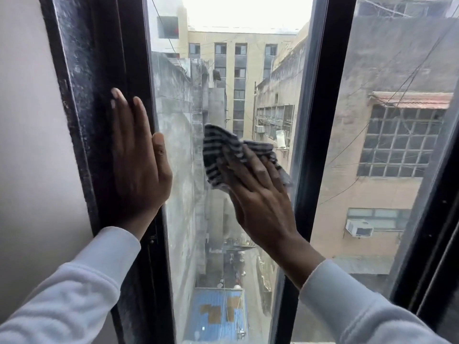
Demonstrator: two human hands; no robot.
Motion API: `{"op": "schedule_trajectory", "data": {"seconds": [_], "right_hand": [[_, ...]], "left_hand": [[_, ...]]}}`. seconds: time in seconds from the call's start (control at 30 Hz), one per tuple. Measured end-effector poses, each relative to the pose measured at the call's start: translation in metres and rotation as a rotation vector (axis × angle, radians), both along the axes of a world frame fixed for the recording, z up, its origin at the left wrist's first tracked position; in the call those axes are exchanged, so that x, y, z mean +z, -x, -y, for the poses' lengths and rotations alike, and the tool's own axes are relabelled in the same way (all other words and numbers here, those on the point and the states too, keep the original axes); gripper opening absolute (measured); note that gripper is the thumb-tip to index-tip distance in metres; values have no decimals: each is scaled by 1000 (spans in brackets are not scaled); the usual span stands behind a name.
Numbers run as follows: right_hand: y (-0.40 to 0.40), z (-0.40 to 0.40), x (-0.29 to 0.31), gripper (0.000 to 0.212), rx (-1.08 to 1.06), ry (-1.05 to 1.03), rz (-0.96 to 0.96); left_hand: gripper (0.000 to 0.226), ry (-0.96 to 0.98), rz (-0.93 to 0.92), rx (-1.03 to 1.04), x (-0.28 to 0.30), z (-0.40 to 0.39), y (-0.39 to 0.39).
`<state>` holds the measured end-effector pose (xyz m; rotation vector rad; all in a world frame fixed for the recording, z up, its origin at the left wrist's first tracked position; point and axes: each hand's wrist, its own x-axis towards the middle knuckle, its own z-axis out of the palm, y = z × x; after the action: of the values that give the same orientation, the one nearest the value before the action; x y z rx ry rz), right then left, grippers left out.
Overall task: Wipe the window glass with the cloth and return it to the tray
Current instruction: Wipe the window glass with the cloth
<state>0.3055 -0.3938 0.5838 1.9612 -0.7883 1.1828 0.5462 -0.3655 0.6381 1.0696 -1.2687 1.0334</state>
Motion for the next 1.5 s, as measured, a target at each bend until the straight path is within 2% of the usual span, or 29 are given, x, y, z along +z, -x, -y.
{"op": "schedule_trajectory", "data": {"seconds": [0.07,0.13,0.2,0.23,0.33,0.4,0.43,0.5,0.57,0.6,0.67,0.73,0.77,0.83,0.9,0.93,1.03,1.1,1.13,1.2,1.27,1.3,1.33,1.4,1.47,1.5], "right_hand": [[-2,-16,-27,64,1,-95,168],[-14,-30,-55,68,5,-87,39],[-21,-21,-29,66,68,1,-142],[-25,-12,-5,65,85,49,-144],[-32,3,43,62,61,43,172],[-36,-8,17,63,69,-38,295],[-39,-17,-7,66,75,-66,238],[-38,-25,-41,64,92,-46,-56],[-24,-11,-25,58,111,55,-254],[-18,-1,-9,58,107,91,-252],[-5,11,8,64,81,63,-75],[-1,0,-13,67,76,-54,125],[-5,-10,-32,63,83,-81,131],[-13,-22,-58,50,99,-47,-59],[-17,-14,-33,45,135,47,-225],[-18,-7,-9,43,134,92,-233],[-13,3,40,43,129,78,-12],[-11,-6,21,36,134,-32,150],[-12,-13,2,31,125,-70,149],[-14,-26,-29,25,132,-66,-30],[-10,-22,-25,25,177,-11,-210],[-8,-17,-11,27,186,20,-227],[-6,-15,5,29,182,31,-198],[1,-12,29,35,131,-3,-21],[8,-18,25,40,53,-92,99],[13,-24,14,40,26,-135,92]], "left_hand": [[60,-9,-3,-12,0,-1,0],[59,-23,1,-14,0,-3,-1],[59,-20,1,-24,-1,-3,0],[60,-15,-4,-37,-1,-3,1],[64,8,-9,-75,-1,-2,0],[65,19,-5,-86,-1,-2,-1],[64,20,-4,-86,-1,-2,-1],[62,9,0,-88,-1,-2,-1],[62,19,1,-85,-1,-1,-1],[62,25,-3,-81,-2,-1,-1],[62,30,-7,-78,-3,0,-2],[62,29,-8,-72,-2,0,-2],[61,22,-8,-61,-1,0,-2],[60,1,-5,-46,-1,-2,-1],[60,1,1,-45,-2,-3,1],[60,3,0,-48,-3,-4,2],[61,7,-9,-60,-2,-4,3],[59,7,-21,-76,-1,-6,4],[58,7,-27,-90,0,-8,5],[56,-4,-33,-114,1,-10,7],[55,-13,-38,-125,1,-11,8],[55,-16,-39,-138,1,-12,8],[55,-17,-43,-157,1,-12,8],[55,-15,-57,-193,2,-13,9],[57,-47,-73,-172,3,-18,12],[58,-77,-81,-134,3,-23,18]]}}
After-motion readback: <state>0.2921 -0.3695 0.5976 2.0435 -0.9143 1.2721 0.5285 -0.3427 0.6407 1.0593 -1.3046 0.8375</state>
